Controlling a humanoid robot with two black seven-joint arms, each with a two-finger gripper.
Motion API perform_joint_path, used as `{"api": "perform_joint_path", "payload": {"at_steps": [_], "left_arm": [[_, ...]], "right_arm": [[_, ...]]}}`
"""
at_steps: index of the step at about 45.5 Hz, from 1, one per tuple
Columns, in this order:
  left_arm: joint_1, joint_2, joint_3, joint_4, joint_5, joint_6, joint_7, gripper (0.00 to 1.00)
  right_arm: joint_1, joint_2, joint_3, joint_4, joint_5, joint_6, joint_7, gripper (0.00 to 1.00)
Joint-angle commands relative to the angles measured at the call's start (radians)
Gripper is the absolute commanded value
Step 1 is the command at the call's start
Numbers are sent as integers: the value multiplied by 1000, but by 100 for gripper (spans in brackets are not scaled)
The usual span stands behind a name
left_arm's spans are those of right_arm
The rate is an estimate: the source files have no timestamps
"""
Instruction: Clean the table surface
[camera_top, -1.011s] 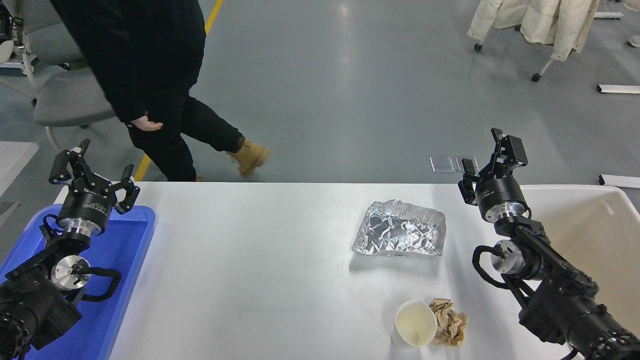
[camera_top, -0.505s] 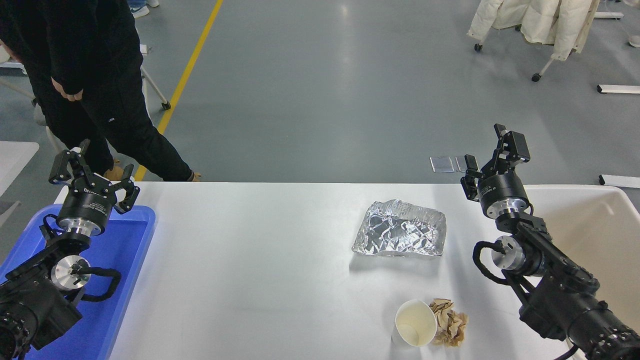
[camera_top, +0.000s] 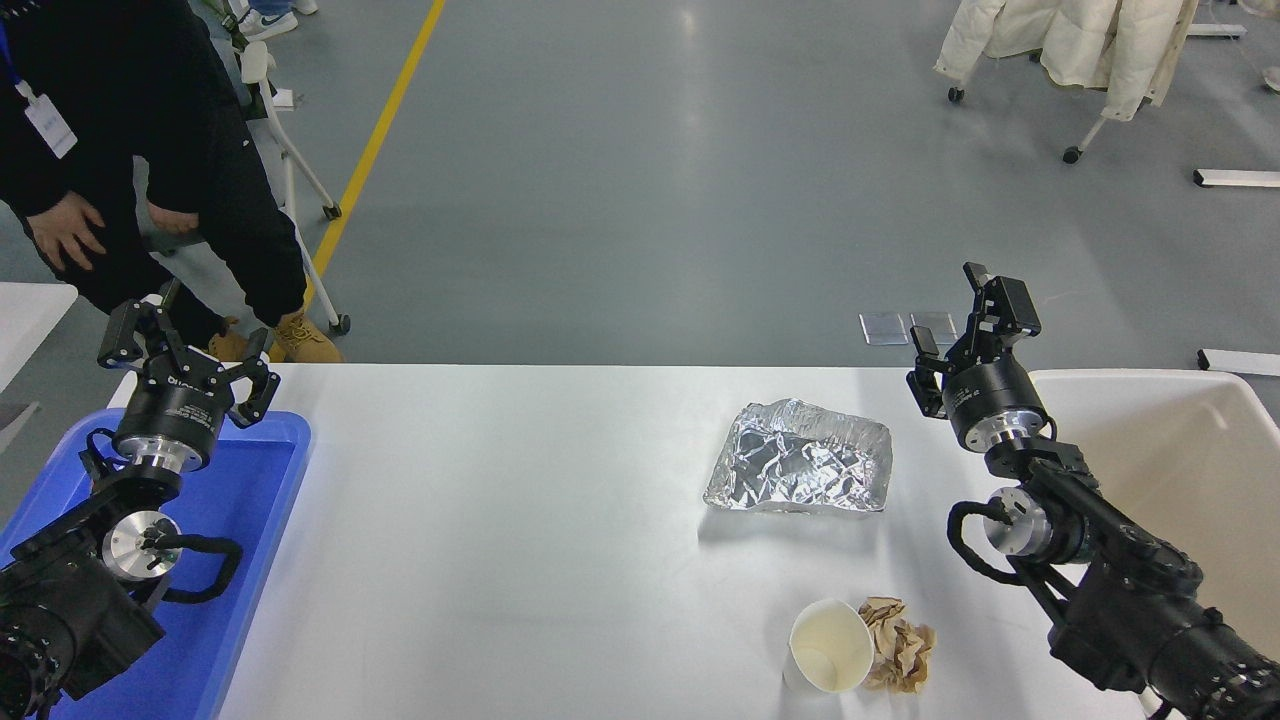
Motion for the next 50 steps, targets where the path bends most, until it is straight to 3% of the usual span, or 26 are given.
{"api": "perform_joint_path", "payload": {"at_steps": [1, 10, 16, 23, 29, 39, 50], "left_arm": [[0, 0, 0, 0, 0, -2, 0, 100], [0, 0, 0, -1, 0, -2, 0, 100], [0, 0, 0, -1, 0, 0, 0, 100], [0, 0, 0, -1, 0, -2, 0, 100], [0, 0, 0, 0, 0, -2, 0, 100], [0, 0, 0, -1, 0, -2, 0, 100], [0, 0, 0, -1, 2, -2, 0, 100]], "right_arm": [[26, -179, -159, 192, 22, 2, -6, 100], [77, -364, -387, 377, -39, -27, -53, 100], [86, -510, -485, 550, -176, -45, -151, 100], [85, -656, -539, 685, -398, -29, -199, 100], [85, -746, -584, 739, -524, 43, -260, 100], [86, -874, -597, 857, -568, 194, -349, 100], [108, -933, -599, 966, -817, 298, -449, 100]]}}
